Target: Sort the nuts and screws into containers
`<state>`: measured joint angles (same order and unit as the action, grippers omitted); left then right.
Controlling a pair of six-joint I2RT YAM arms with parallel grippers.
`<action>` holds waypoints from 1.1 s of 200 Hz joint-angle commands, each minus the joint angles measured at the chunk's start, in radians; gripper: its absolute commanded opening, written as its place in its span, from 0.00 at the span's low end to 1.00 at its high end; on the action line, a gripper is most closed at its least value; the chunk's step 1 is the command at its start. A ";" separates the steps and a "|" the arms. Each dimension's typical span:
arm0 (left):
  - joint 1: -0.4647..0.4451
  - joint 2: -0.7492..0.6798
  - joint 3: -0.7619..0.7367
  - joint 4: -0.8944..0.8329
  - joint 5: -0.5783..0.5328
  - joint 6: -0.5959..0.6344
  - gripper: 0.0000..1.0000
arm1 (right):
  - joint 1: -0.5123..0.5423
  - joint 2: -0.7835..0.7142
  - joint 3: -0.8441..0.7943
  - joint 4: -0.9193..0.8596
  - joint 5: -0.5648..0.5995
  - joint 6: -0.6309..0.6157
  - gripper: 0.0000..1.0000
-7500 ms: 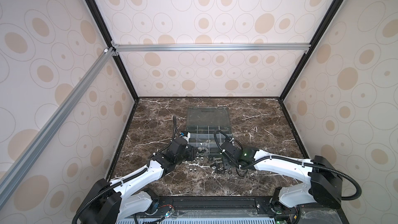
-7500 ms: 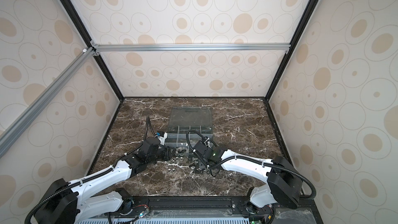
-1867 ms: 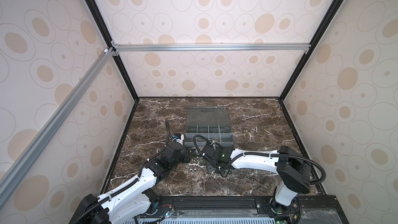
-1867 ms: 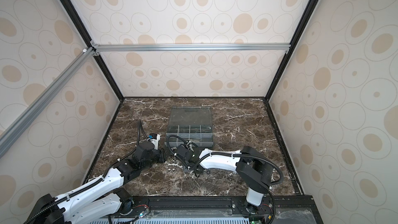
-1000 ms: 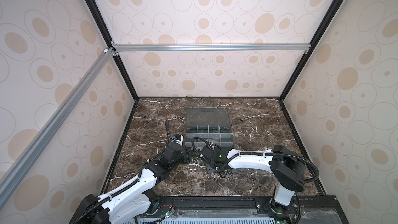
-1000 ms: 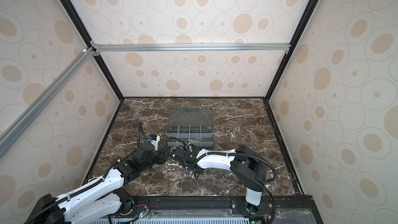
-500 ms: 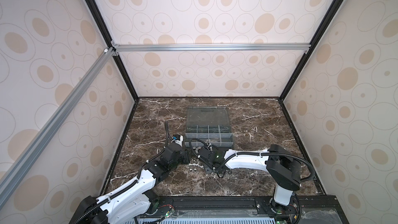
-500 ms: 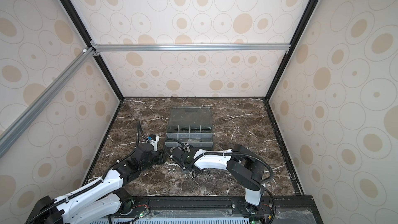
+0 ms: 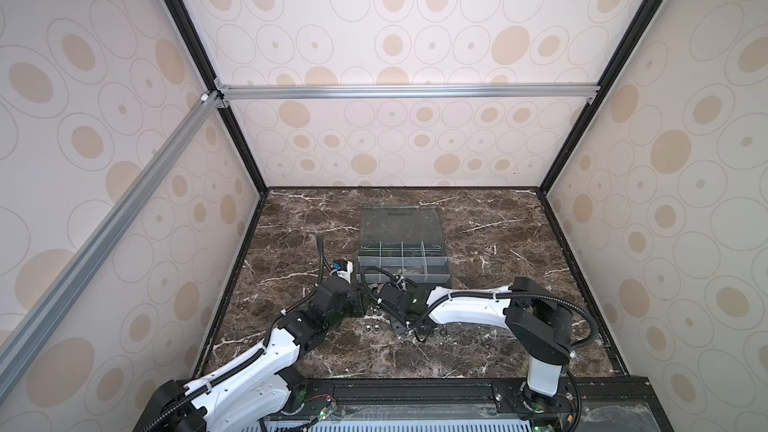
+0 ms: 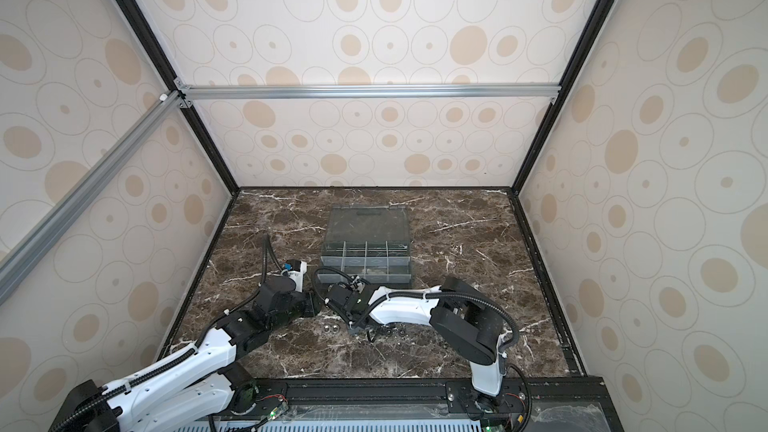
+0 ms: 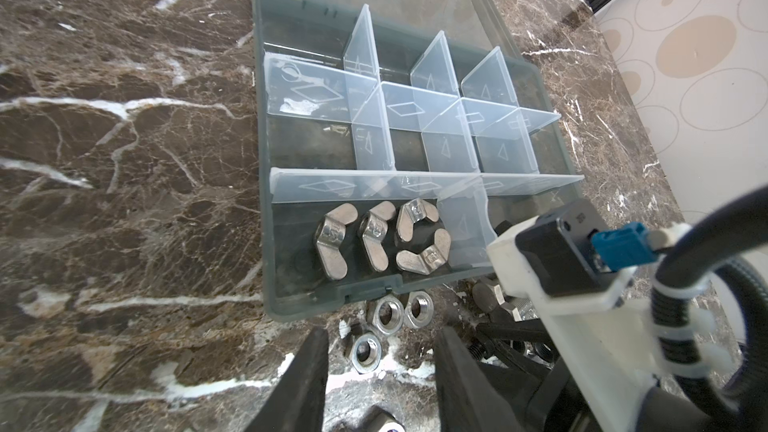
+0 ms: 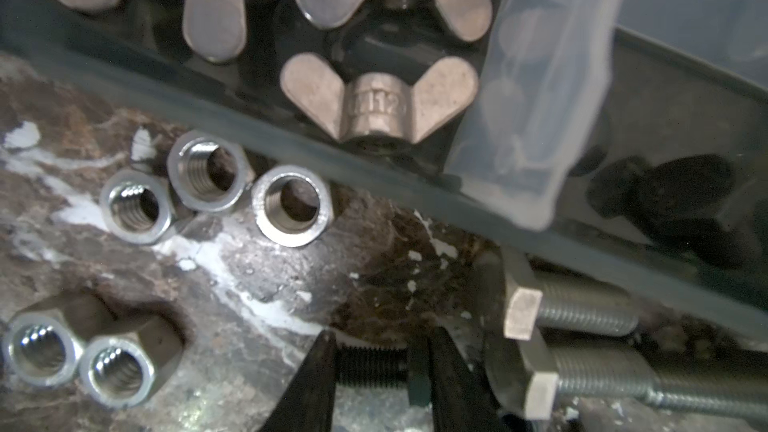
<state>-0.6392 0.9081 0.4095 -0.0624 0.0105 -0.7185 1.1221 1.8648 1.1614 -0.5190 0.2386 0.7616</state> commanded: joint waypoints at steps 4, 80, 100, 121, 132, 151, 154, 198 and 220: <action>0.009 -0.009 0.007 -0.008 -0.007 -0.010 0.43 | 0.010 0.014 0.005 -0.026 0.003 0.015 0.31; 0.009 0.003 0.027 -0.006 0.003 0.007 0.43 | 0.005 -0.157 -0.028 -0.009 0.055 -0.020 0.30; 0.009 0.019 0.039 -0.002 0.020 0.031 0.43 | -0.017 -0.227 -0.030 -0.027 0.107 -0.058 0.30; 0.009 0.043 0.054 0.004 0.053 0.048 0.43 | -0.072 -0.287 -0.047 -0.024 0.129 -0.094 0.30; 0.008 0.050 0.058 0.011 0.071 0.053 0.43 | -0.108 -0.307 -0.062 -0.015 0.128 -0.108 0.31; 0.003 0.058 0.066 0.027 0.094 0.060 0.43 | -0.172 -0.322 -0.089 0.007 0.120 -0.121 0.31; 0.002 0.060 0.067 0.028 0.094 0.062 0.43 | -0.182 -0.323 -0.092 0.009 0.117 -0.123 0.31; -0.073 0.100 0.093 0.028 0.106 0.098 0.43 | -0.255 -0.291 -0.130 0.038 0.091 -0.124 0.31; -0.143 0.146 0.114 0.027 0.103 0.114 0.43 | -0.269 -0.268 -0.137 0.051 0.079 -0.121 0.31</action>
<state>-0.7189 1.0157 0.4686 -0.0463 0.1074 -0.6506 0.8665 1.5715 1.0393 -0.4831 0.3286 0.6437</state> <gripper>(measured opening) 0.426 0.334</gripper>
